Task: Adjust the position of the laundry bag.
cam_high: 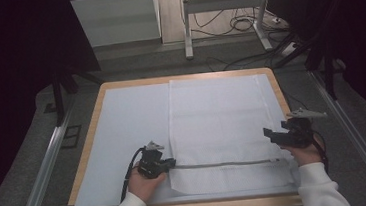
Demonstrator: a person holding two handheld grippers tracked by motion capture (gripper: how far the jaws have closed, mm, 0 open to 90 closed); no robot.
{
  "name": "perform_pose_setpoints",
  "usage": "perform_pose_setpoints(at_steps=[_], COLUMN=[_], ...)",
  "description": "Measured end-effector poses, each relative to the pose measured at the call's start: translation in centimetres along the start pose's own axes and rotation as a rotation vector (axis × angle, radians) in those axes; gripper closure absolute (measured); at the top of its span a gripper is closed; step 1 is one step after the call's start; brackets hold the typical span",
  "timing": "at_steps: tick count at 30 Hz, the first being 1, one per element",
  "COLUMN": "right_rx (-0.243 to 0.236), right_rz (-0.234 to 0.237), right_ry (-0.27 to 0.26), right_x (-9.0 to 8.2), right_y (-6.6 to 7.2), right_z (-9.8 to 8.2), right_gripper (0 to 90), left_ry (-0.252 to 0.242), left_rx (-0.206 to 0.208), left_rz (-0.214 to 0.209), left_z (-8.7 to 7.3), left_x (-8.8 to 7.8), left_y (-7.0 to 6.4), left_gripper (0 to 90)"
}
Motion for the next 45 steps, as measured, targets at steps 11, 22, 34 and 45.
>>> perform_pose_setpoints(at_steps=[11, 22, 34, 45], right_rx=[0.022, 0.049, 0.042, 0.035], right_rz=[-0.009, 0.021, 0.053, 0.062], right_ry=[0.105, 0.229, 0.269, 0.267], right_x=[0.2, 2.4, 2.9, 2.9], right_y=[-2.3, -3.1, -2.9, -3.0], right_z=[-1.4, -3.4, -3.9, -4.0], right_gripper=[29.4, 34.1, 45.3, 67.2], left_ry=[0.001, 0.006, 0.007, 0.008], left_rx=[-0.007, -0.026, -0.028, -0.029], left_rz=[-0.012, -0.023, -0.022, -0.023], left_z=[0.0, 0.0, 0.0, 0.0], left_x=[0.0, -0.1, -0.2, -0.2], left_y=[0.1, 0.2, 0.4, 0.5], left_gripper=[85.5, 86.0, 86.3, 86.4])
Point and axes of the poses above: each handheld gripper's, and its own axes: x roughly forward along the jaws, z roughly out of its top, y roughly to its left, the point moved 5 cm from there along x, roughly forward along the jaws, and after that the axes turned 8 degrees about -x, right-handed, at the moved point
